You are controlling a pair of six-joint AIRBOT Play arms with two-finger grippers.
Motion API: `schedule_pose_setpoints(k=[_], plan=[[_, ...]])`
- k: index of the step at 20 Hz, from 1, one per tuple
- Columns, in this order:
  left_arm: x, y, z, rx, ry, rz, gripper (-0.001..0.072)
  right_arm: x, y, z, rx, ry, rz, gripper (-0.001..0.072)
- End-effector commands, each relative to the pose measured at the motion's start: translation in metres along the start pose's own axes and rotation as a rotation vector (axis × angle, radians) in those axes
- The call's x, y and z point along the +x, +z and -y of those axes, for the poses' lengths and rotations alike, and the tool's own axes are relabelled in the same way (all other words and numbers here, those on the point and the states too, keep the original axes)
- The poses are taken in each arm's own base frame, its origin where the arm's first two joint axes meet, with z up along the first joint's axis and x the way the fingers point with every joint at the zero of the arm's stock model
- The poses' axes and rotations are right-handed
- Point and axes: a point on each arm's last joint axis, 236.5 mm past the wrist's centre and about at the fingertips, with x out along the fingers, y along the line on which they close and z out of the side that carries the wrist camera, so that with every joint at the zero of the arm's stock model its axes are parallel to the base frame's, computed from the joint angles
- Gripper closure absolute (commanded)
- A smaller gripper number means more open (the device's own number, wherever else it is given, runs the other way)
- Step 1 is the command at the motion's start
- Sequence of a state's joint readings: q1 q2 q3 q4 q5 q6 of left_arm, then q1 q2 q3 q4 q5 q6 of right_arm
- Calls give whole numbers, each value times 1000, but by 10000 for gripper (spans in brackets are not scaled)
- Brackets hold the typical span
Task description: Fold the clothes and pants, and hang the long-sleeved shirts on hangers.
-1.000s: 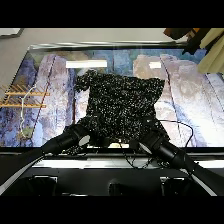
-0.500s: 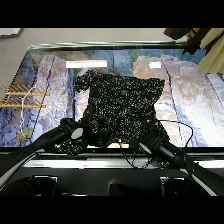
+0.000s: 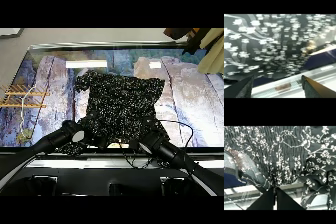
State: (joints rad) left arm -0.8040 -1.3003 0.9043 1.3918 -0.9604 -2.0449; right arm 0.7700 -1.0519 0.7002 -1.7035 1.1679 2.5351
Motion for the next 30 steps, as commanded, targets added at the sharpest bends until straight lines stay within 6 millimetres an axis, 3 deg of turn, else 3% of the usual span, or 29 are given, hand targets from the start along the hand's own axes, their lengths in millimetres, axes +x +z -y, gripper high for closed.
schedule_pose_setpoints(k=[1, 6, 11, 12, 14, 15, 18, 21, 23, 25, 30], plan=[[12, -1, 22, 43, -33, 23, 15, 0, 0, 0, 0, 1, 0, 674], [36, -9, 13, -8, 12, -30, 17, 0, 0, 0, 0, 1, 0, 674], [42, -2, 11, -61, 17, -5, 39, 0, 0, 0, 0, 1, 0, 674], [42, -1, 13, -62, 12, 2, 126, 0, 0, 0, 0, 1, 0, 674], [42, -1, 12, -61, 12, 1, 539, 0, 0, 0, 0, 1, 0, 674], [42, -1, 13, -61, 12, 2, 619, 0, 0, 0, 0, 1, 0, 674], [42, -1, 12, -60, 12, 2, 684, 0, 0, 0, 0, 0, 0, 674], [35, 0, 15, -53, 10, 1, 685, -4, 2, 3, -26, -17, 3, 674], [17, 3, 20, -16, 7, -5, 685, -23, 19, 10, -62, -64, 47, 675], [-11, 12, 28, 47, -8, 21, 685, -56, 50, 24, -80, -147, 144, 674], [-96, 22, 43, 85, -62, 137, 685, -177, 129, 41, -23, -203, 453, 674]])
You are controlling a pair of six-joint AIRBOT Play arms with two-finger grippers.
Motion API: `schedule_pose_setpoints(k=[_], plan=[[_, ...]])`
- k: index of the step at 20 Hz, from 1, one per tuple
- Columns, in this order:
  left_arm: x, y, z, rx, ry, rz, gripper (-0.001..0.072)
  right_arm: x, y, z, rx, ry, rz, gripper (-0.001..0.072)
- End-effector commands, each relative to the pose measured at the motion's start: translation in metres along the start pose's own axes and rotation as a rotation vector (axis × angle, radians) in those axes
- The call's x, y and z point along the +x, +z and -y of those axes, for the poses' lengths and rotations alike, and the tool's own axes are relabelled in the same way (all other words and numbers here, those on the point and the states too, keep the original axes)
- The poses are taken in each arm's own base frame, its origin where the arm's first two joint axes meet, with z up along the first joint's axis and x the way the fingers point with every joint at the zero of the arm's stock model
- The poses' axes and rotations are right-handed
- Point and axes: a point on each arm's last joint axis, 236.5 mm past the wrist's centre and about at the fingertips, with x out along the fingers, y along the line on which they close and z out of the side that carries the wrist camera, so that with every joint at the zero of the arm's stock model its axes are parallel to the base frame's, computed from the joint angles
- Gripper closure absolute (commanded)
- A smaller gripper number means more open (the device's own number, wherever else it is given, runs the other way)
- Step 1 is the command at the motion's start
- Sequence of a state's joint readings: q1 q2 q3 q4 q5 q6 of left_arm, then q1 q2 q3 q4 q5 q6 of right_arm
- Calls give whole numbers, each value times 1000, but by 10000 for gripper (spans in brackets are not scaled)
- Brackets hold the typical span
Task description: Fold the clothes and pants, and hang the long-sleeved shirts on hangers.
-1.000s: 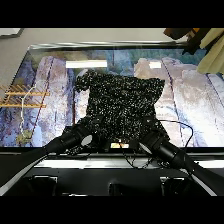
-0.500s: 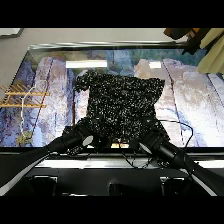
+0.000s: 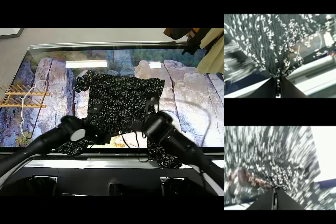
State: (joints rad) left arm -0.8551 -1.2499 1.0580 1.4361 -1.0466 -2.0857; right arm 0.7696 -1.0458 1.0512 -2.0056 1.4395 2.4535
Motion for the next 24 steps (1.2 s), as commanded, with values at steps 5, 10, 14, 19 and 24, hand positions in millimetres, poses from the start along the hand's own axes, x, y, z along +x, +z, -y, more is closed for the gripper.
schedule_pose_setpoints(k=[5, 10, 14, 19, 24], plan=[[-124, 24, 34, -30, -157, 215, 685, -149, 125, 41, 141, 81, 396, 674], [-167, 31, 105, -73, -454, 259, 685, -217, 159, 52, 201, 210, 554, 674], [-157, 25, 163, -89, -613, 223, 685, -220, 169, 54, 190, 185, 590, 674], [-112, 16, 195, -94, -626, 155, 685, -195, 175, 42, 43, 65, 561, 674], [-79, 25, 197, -130, -606, 142, 685, -129, 157, 49, 20, -63, 449, 672]])
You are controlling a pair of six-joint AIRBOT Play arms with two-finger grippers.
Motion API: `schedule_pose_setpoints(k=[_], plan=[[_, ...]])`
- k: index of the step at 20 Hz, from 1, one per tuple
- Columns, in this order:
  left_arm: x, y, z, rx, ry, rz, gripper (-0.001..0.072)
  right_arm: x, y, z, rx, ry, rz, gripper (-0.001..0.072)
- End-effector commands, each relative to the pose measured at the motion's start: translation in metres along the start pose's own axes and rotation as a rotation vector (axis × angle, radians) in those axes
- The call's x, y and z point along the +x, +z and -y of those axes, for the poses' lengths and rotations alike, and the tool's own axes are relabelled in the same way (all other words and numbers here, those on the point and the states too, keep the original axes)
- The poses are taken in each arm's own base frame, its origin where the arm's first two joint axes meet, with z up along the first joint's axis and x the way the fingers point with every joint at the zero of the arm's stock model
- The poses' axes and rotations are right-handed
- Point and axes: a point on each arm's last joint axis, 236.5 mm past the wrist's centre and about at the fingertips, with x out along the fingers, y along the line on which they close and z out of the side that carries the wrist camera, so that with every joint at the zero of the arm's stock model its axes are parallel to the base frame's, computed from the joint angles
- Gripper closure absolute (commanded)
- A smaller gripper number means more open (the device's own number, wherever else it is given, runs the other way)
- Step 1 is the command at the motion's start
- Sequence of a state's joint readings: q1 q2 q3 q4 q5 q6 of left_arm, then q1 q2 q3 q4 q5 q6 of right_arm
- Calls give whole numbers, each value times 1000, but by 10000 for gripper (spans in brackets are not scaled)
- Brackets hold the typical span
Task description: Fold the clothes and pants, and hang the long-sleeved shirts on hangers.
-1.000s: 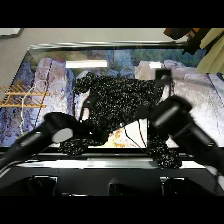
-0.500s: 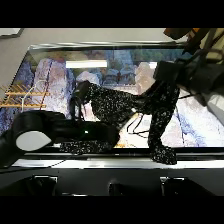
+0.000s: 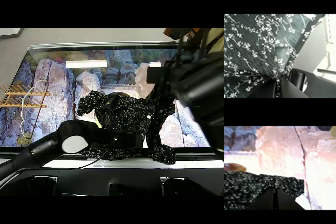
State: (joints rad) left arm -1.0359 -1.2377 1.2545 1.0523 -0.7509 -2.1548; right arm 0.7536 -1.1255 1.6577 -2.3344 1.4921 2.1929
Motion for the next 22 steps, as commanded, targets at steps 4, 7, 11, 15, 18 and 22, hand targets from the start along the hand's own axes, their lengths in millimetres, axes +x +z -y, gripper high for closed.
schedule_pose_setpoints(k=[4, 7, 11, 15, 18, 22], plan=[[43, 0, -27, -49, 45, -22, 685, 89, -54, 12, 244, 44, -185, 674], [70, -2, -39, -111, 36, -47, 685, 127, -81, 7, 306, 100, -303, 674], [108, -3, -51, -207, -22, -81, 685, 162, -119, -14, 269, 125, -424, 673], [132, -8, -66, -259, -40, -119, 685, 187, -137, -28, 272, 122, -467, 674], [140, -10, -76, -269, -23, -123, 684, 199, -151, -33, 261, 110, -506, 674], [147, -10, -86, -281, -6, -122, 454, 203, -160, -40, 280, 120, -541, 673]])
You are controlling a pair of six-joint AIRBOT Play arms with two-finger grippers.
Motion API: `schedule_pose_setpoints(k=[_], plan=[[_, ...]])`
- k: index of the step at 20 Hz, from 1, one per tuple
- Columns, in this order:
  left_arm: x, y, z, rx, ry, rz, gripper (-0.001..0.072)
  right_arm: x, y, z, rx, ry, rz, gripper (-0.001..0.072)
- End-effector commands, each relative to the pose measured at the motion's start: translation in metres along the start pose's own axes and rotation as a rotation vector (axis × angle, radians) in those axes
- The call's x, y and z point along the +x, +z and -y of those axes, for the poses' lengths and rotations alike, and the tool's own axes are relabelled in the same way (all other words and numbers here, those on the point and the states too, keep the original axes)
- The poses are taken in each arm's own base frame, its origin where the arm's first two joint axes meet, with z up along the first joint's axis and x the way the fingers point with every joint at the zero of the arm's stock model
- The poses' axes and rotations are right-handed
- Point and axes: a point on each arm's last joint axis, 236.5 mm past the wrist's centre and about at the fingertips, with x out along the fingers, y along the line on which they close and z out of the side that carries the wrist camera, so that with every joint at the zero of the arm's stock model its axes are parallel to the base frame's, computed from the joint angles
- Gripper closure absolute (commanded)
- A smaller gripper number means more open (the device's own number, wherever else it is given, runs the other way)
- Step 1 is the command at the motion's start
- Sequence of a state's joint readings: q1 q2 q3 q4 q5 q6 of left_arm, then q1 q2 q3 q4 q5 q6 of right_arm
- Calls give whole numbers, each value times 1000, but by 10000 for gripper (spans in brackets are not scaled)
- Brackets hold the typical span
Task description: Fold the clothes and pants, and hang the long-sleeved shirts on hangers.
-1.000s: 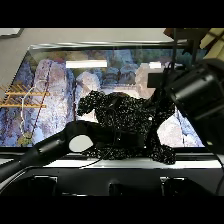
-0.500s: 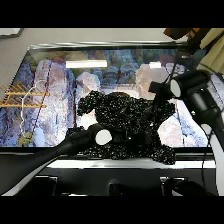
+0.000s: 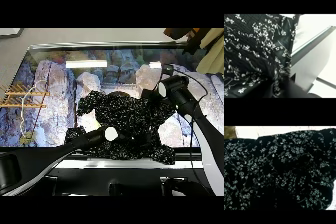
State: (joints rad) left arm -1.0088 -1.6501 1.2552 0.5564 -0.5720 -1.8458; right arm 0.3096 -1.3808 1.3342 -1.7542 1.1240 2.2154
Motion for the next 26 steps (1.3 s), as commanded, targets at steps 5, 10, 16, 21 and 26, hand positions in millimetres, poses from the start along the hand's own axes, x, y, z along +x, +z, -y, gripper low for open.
schedule_pose_setpoints(k=[5, 10, 16, 21, 26], plan=[[-18, 36, -22, -62, 20, 0, 91, 8, -17, 1, 19, -11, -76, 609], [-94, 103, -60, 75, 136, 87, 91, -8, -20, 13, -1, -38, -87, 387], [-180, 177, -76, 223, 188, 266, 91, -110, -20, 106, 87, -63, -67, 317], [-196, 195, -74, 451, 257, 299, 91, -154, -91, 166, 303, -37, -179, 233], [-197, 206, -83, 608, 368, 328, 91, -112, -193, 130, 545, 118, -396, 221]])
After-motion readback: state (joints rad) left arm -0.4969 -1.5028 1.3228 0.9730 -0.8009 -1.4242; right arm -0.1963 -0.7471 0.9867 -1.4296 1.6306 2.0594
